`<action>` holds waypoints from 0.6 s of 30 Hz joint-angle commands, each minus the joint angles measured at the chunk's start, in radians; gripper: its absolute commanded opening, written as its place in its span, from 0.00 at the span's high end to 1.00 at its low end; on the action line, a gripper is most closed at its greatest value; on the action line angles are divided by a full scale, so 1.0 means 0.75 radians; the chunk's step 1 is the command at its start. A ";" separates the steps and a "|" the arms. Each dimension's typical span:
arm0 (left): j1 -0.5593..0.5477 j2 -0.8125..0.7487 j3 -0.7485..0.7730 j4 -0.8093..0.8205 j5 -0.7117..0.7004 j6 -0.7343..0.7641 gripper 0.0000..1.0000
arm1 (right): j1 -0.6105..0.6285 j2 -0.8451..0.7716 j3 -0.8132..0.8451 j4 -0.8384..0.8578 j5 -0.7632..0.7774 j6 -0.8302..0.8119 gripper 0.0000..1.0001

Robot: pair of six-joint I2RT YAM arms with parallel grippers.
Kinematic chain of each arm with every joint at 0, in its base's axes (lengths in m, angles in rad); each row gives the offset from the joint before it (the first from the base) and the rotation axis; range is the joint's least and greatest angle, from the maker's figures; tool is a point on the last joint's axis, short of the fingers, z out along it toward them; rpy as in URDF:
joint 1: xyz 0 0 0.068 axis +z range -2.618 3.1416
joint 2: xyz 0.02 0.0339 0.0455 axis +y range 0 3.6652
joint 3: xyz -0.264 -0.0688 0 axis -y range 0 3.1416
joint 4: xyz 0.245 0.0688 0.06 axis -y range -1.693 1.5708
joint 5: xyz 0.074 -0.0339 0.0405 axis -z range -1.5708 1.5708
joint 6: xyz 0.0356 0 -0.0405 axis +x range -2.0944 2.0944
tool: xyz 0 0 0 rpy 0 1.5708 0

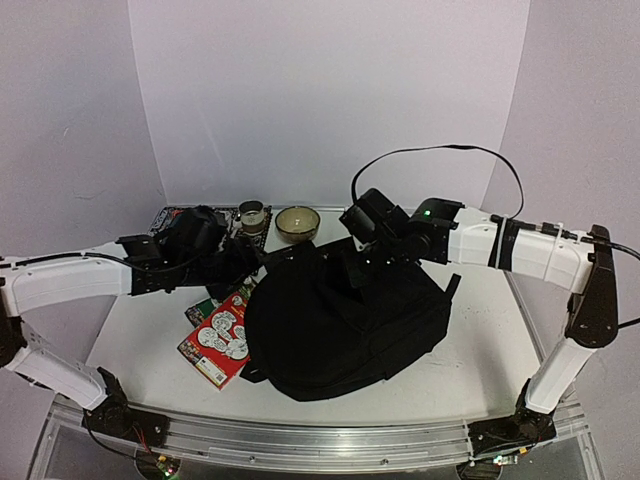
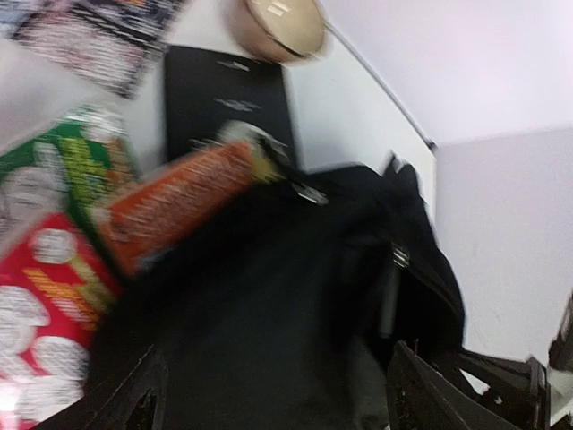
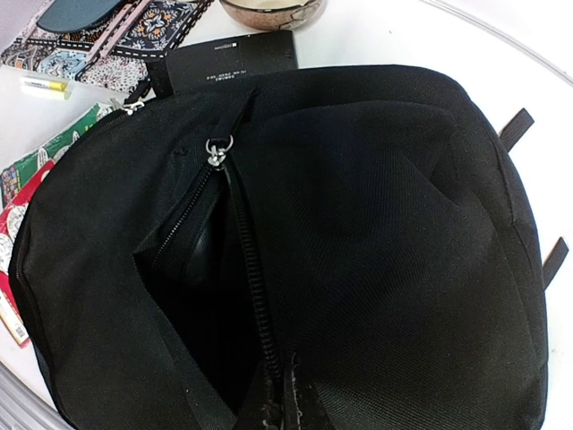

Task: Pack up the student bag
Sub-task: Place the pen in the lower front pocket of the bag.

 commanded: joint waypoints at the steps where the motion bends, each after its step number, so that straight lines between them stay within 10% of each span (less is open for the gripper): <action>1: 0.155 -0.170 -0.063 -0.303 -0.089 -0.040 0.12 | 0.004 -0.047 -0.010 0.001 0.021 -0.016 1.00; 18: 0.711 0.092 0.104 -0.512 -0.050 0.386 0.01 | 0.004 -0.023 0.019 0.000 0.005 -0.046 1.00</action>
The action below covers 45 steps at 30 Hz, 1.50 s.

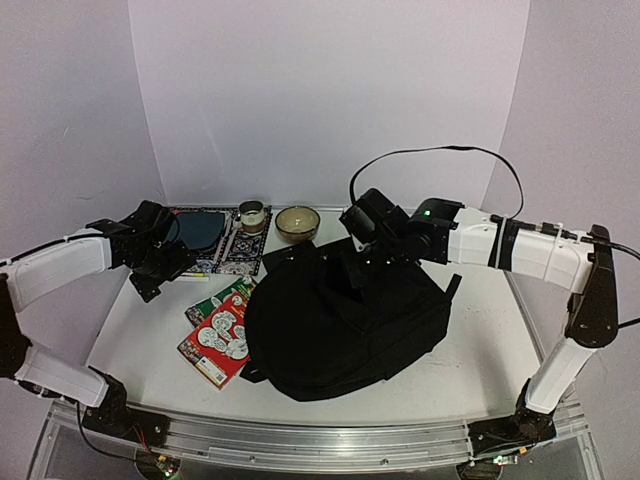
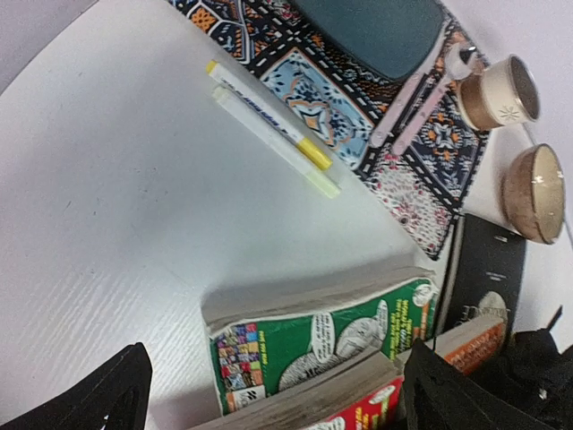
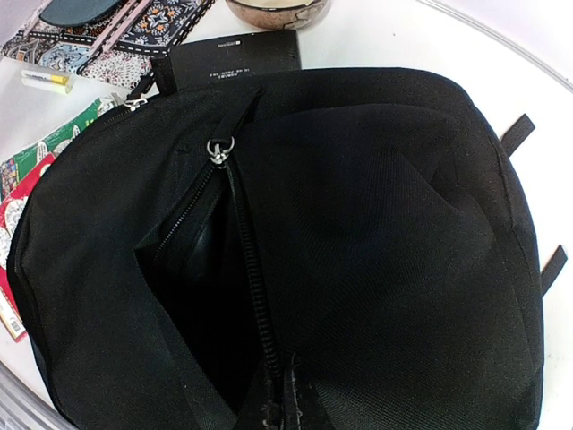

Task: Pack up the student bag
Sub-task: Pick up the pen at the corner of the board.

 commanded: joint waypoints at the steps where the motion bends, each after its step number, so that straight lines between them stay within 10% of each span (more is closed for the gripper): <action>1: 0.117 0.149 0.133 -0.024 0.027 0.128 0.01 | 0.004 -0.024 0.019 -0.003 0.009 -0.011 1.00; 20: 0.327 0.795 0.482 -0.019 0.174 0.162 0.19 | 0.005 -0.037 0.013 -0.003 0.023 -0.001 1.00; 45: 0.343 0.913 0.451 -0.019 0.192 0.140 0.52 | 0.004 -0.038 0.010 -0.003 0.062 -0.007 1.00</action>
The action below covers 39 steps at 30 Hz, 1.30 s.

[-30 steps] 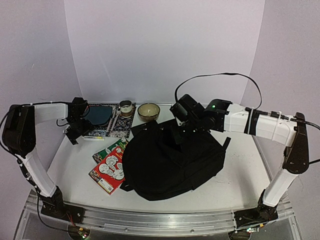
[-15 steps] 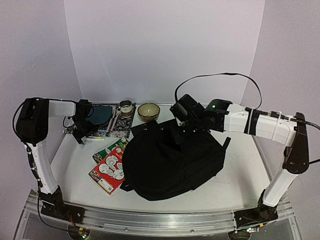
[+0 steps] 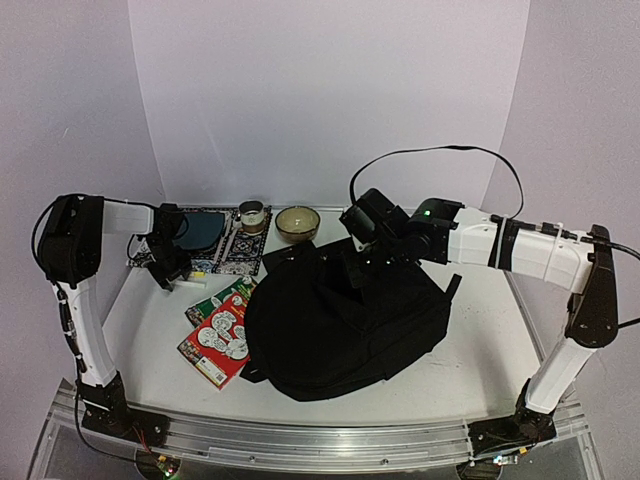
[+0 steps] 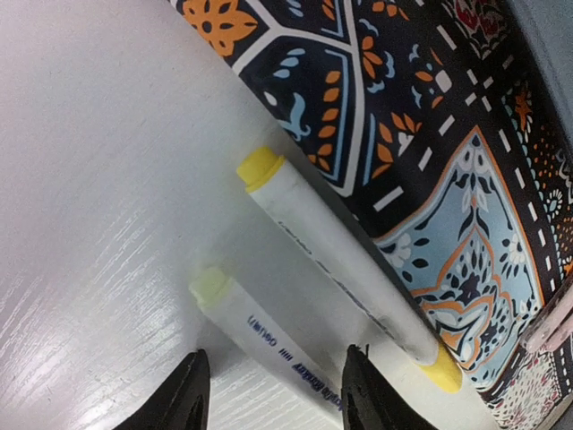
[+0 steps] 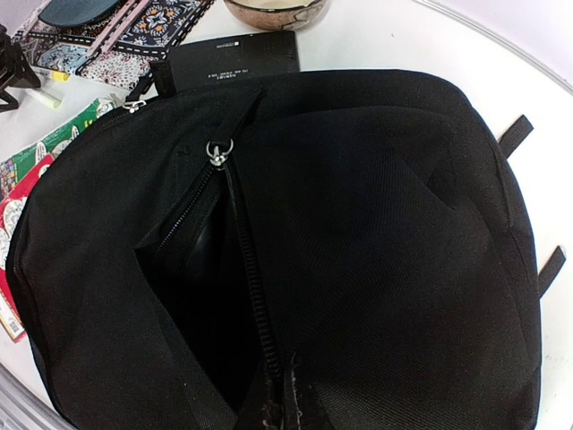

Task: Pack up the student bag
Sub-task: Pick up the pen at the corner of the board.

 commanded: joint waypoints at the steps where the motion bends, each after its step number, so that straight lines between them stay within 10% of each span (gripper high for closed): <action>1: 0.003 -0.035 -0.091 -0.003 0.013 0.001 0.54 | 0.005 -0.042 0.007 -0.003 0.057 -0.004 1.00; 14: 0.003 -0.180 -0.329 -0.008 -0.011 0.324 0.93 | 0.005 -0.074 -0.013 -0.003 0.055 0.002 1.00; 32: 0.003 -0.187 -0.453 -0.105 0.056 0.585 0.81 | 0.005 -0.061 0.005 -0.002 0.021 0.014 1.00; 39: 0.003 -0.160 -0.459 -0.109 0.102 0.601 0.94 | 0.005 -0.059 0.009 0.003 0.013 0.016 1.00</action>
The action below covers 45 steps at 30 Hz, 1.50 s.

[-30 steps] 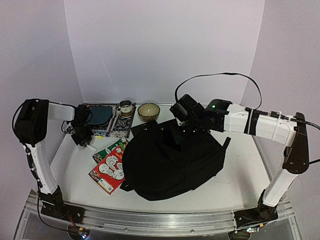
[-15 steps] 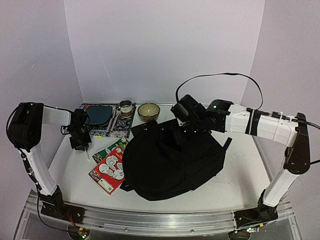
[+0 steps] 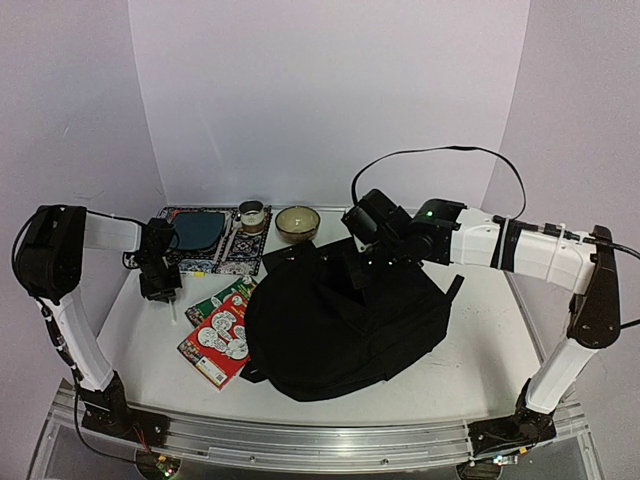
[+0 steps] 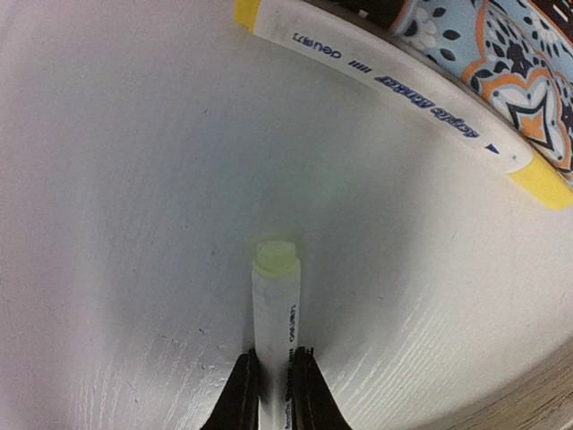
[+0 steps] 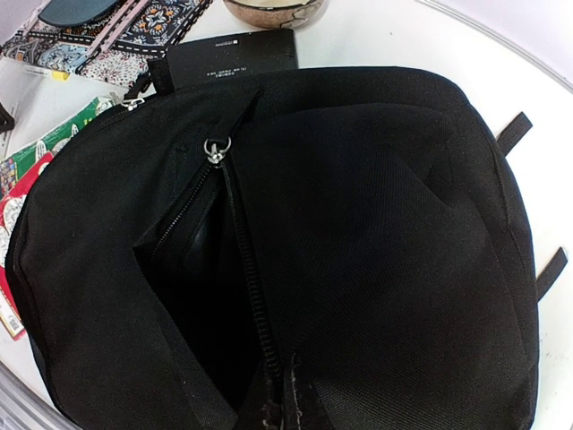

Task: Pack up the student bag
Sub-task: Pick up the pen at the corner of the board, then place the pen in the lower front pocket of the bag.

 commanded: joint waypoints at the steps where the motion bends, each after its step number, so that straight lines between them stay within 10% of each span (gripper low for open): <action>1: 0.001 0.075 -0.094 -0.213 0.103 0.032 0.96 | 0.004 -0.043 0.027 0.002 0.016 0.011 1.00; 20: -0.001 -0.372 -0.006 -0.213 0.316 -0.081 1.00 | 0.004 -0.047 0.048 0.001 -0.019 0.003 1.00; 29: -0.020 -0.579 0.028 -0.068 0.716 -0.201 1.00 | 0.004 -0.018 0.071 0.001 -0.046 0.013 1.00; 45: -0.487 -0.658 0.025 0.362 0.945 -0.441 1.00 | 0.004 0.074 0.172 0.003 -0.053 0.035 1.00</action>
